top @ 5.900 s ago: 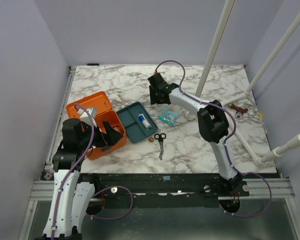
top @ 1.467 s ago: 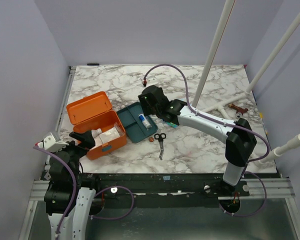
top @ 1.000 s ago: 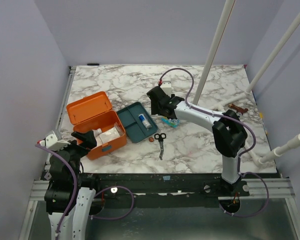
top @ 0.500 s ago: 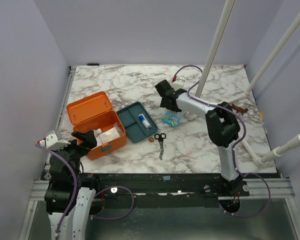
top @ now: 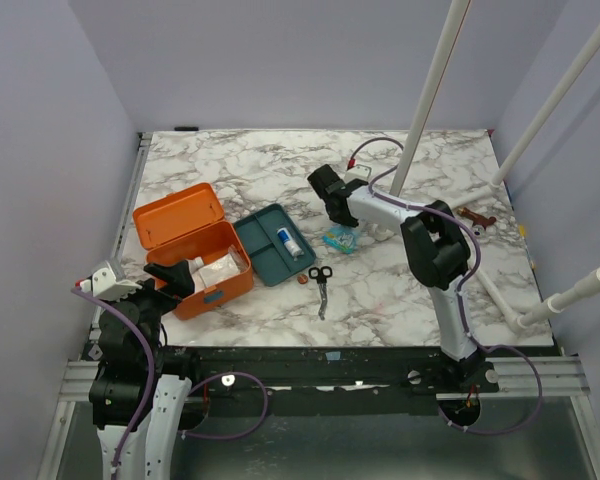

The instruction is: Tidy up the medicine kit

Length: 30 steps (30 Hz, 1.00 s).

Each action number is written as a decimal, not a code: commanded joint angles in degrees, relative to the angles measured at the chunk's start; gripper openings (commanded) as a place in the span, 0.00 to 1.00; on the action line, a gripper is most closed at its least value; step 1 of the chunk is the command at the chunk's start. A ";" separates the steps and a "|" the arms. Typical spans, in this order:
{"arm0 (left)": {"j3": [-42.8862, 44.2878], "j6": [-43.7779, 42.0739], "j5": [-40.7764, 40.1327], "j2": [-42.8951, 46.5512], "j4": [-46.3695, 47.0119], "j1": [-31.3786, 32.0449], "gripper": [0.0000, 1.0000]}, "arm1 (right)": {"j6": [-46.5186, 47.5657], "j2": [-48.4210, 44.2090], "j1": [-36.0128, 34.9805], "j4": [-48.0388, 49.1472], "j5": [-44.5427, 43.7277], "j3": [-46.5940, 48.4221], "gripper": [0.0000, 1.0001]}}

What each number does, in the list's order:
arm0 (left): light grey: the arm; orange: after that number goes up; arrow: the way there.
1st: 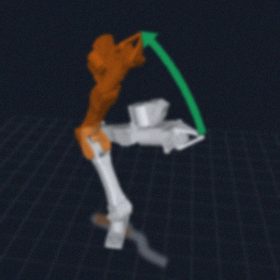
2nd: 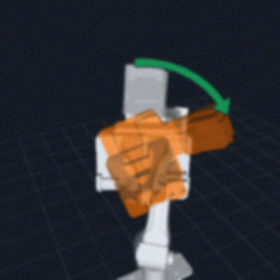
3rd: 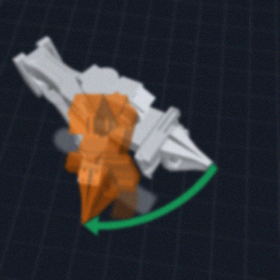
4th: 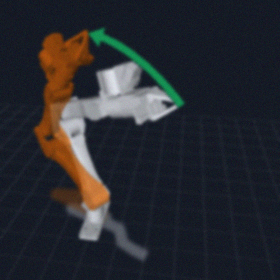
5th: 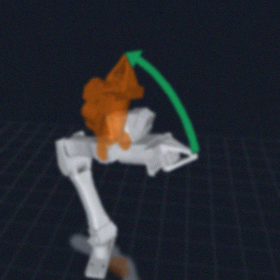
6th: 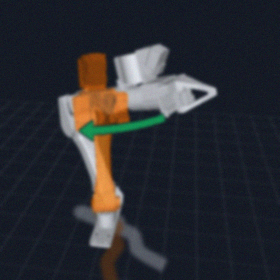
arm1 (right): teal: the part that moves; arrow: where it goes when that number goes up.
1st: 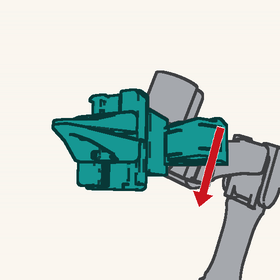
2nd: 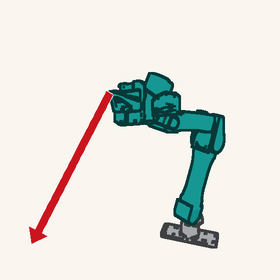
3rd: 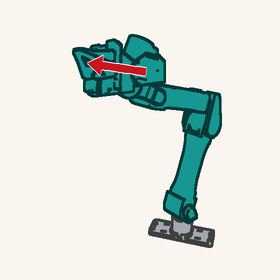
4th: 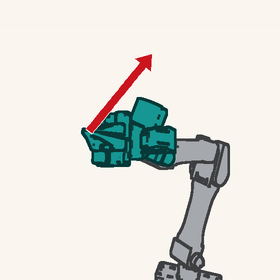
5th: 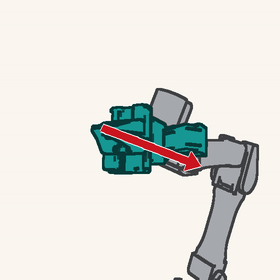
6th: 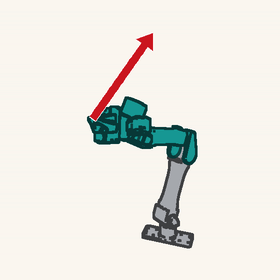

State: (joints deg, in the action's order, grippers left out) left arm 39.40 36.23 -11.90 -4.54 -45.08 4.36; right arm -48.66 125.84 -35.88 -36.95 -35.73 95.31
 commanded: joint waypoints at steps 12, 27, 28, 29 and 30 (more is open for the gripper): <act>-0.29 -0.72 1.28 0.55 0.96 0.03 0.99 | 2.94 -5.30 0.14 6.90 2.63 -8.91 0.01; -0.37 -1.24 2.88 -2.07 1.49 0.03 0.98 | 22.21 -22.75 -4.90 21.72 15.61 -16.18 0.01; -0.29 -1.33 3.17 -2.31 1.48 0.03 0.98 | 23.54 -23.88 -5.48 22.88 16.87 -16.60 0.01; -0.24 -1.41 3.43 -2.61 1.50 0.03 0.98 | 24.99 -25.00 -5.96 24.07 18.30 -16.87 0.01; -0.20 -1.42 3.62 -2.83 1.49 0.03 0.98 | 26.54 -25.72 -6.63 25.32 20.13 -17.00 0.01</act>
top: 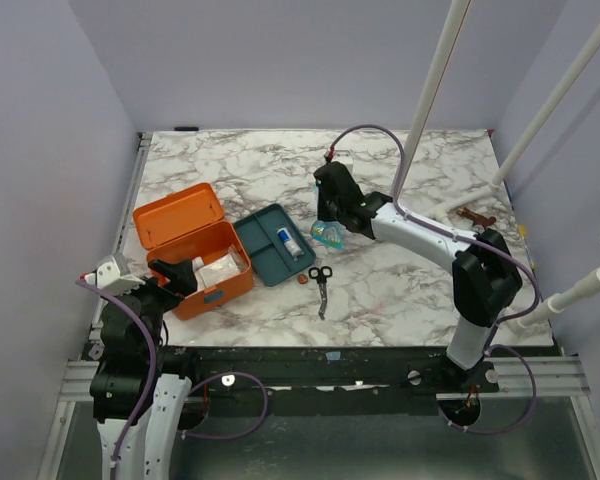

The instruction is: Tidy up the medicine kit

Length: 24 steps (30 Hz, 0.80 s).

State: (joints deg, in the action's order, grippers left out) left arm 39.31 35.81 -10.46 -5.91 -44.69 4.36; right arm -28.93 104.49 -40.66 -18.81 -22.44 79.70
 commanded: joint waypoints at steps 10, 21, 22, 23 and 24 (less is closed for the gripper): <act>0.41 -0.19 -0.90 -4.24 0.03 0.00 0.98 | 24.78 -5.29 -10.79 11.04 15.74 4.04 0.01; 0.92 4.66 -12.22 -0.16 -3.56 -0.02 0.99 | 40.13 -0.99 -15.87 14.54 36.10 8.90 0.01; 1.06 5.54 -13.80 0.48 -4.35 -0.10 0.98 | 41.01 -0.27 -16.24 14.56 37.47 9.65 0.01; 1.24 6.26 -15.12 1.12 -5.05 -0.13 0.98 | 41.74 0.35 -16.59 14.57 38.79 10.55 0.01; 1.59 7.16 -16.65 1.75 -5.97 -0.14 0.99 | 42.61 1.23 -16.94 14.59 39.90 11.17 0.01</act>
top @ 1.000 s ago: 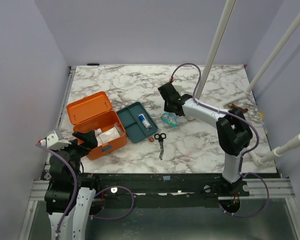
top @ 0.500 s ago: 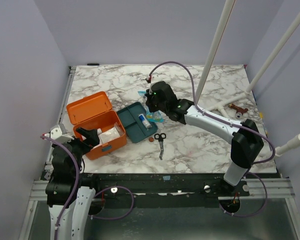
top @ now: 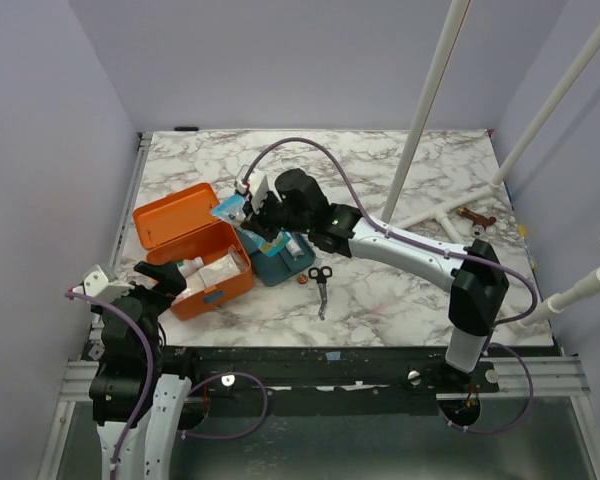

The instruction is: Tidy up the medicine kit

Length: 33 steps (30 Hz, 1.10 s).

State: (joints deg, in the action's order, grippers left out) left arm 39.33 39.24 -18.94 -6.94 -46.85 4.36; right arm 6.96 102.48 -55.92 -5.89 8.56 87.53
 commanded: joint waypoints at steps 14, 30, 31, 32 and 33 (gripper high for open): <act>2.59 8.61 -14.19 4.35 -7.66 -0.14 0.99 | 16.09 14.77 -6.68 5.38 22.30 12.16 0.01; 3.47 10.35 -16.04 6.14 -9.75 -0.03 0.99 | 27.01 29.58 -7.80 0.20 30.58 24.45 0.09; 3.47 10.34 -15.89 6.13 -9.72 -0.01 0.99 | 27.34 29.94 -7.88 0.13 30.55 24.40 0.13; 3.43 10.41 -15.89 6.16 -9.66 -0.04 0.98 | 27.54 30.21 -7.85 0.15 30.53 24.41 0.18; 3.38 10.27 -15.82 6.28 -9.58 -0.04 0.99 | 27.55 30.47 -7.84 0.18 30.55 24.29 0.23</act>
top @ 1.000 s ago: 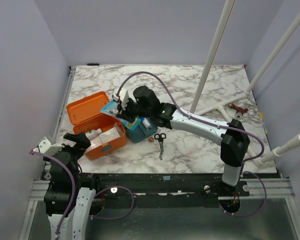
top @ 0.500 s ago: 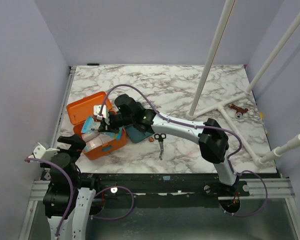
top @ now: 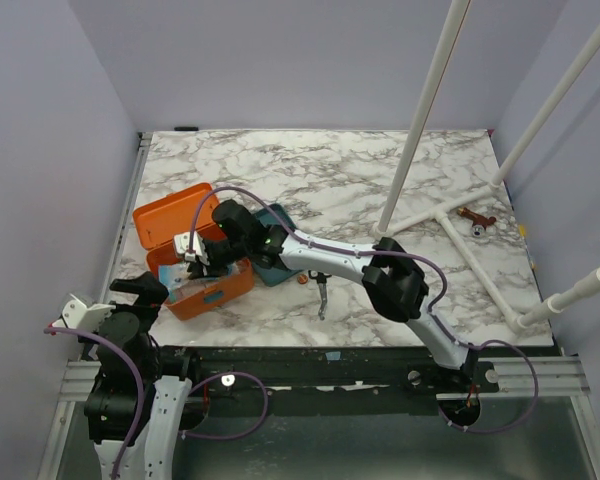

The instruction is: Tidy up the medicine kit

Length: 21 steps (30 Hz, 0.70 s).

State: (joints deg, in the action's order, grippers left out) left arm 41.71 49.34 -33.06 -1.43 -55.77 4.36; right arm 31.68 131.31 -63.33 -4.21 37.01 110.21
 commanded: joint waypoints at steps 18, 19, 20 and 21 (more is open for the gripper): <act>0.65 -0.95 -0.54 0.07 0.47 -0.02 0.98 | -4.94 -14.31 -0.39 16.41 -14.76 -14.58 0.48; 0.61 -1.00 -0.38 -0.01 0.55 -0.05 0.99 | -5.89 -15.65 -0.35 17.25 -17.62 -15.95 0.49; 0.63 -1.11 -0.22 -0.04 0.65 -0.05 0.99 | -6.70 -16.87 -0.37 17.90 -20.23 -16.97 0.49; 0.49 -1.24 -0.10 -0.10 0.82 -0.01 0.99 | -7.46 -18.15 -0.32 18.20 -22.41 -18.11 0.49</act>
State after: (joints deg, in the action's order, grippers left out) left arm 41.71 49.30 -33.01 -1.41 -55.81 4.36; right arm 28.38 119.31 -63.33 7.20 26.02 95.55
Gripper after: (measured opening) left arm 0.985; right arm 0.485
